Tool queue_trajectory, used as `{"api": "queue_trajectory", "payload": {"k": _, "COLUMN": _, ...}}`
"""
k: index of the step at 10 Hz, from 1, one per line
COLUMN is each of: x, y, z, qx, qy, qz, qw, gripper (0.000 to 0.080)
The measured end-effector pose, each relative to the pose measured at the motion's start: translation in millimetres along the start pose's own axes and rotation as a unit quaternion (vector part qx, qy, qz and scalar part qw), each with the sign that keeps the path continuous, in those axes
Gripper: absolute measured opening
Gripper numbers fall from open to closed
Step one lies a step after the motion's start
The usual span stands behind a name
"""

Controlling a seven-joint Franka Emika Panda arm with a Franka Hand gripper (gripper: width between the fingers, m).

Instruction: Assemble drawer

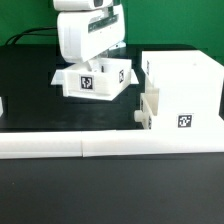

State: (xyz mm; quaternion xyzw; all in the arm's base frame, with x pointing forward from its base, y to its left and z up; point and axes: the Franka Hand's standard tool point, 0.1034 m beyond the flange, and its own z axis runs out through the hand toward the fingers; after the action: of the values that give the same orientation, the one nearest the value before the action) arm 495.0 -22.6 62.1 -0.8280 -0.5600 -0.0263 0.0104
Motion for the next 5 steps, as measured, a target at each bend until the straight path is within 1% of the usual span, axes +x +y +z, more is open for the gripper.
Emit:
{"api": "queue_trajectory", "payload": {"k": 1, "x": 0.6, "y": 7.8, "z": -1.3, "qx": 0.001, "qy": -0.007, "qz": -0.052, "qw": 0.999, "gripper": 0.0042}}
{"api": "queue_trajectory", "payload": {"k": 2, "x": 1.2, "y": 12.2, "z": -2.4, "qx": 0.000, "qy": -0.012, "qz": -0.093, "qw": 0.996, "gripper": 0.0042}}
{"api": "queue_trajectory", "payload": {"k": 4, "x": -3.0, "y": 11.1, "z": -0.7, "qx": 0.002, "qy": -0.017, "qz": -0.153, "qw": 0.988, "gripper": 0.0042}}
{"api": "queue_trajectory", "payload": {"k": 5, "x": -3.8, "y": 11.9, "z": 0.6, "qx": 0.004, "qy": -0.018, "qz": -0.156, "qw": 0.988, "gripper": 0.0042}}
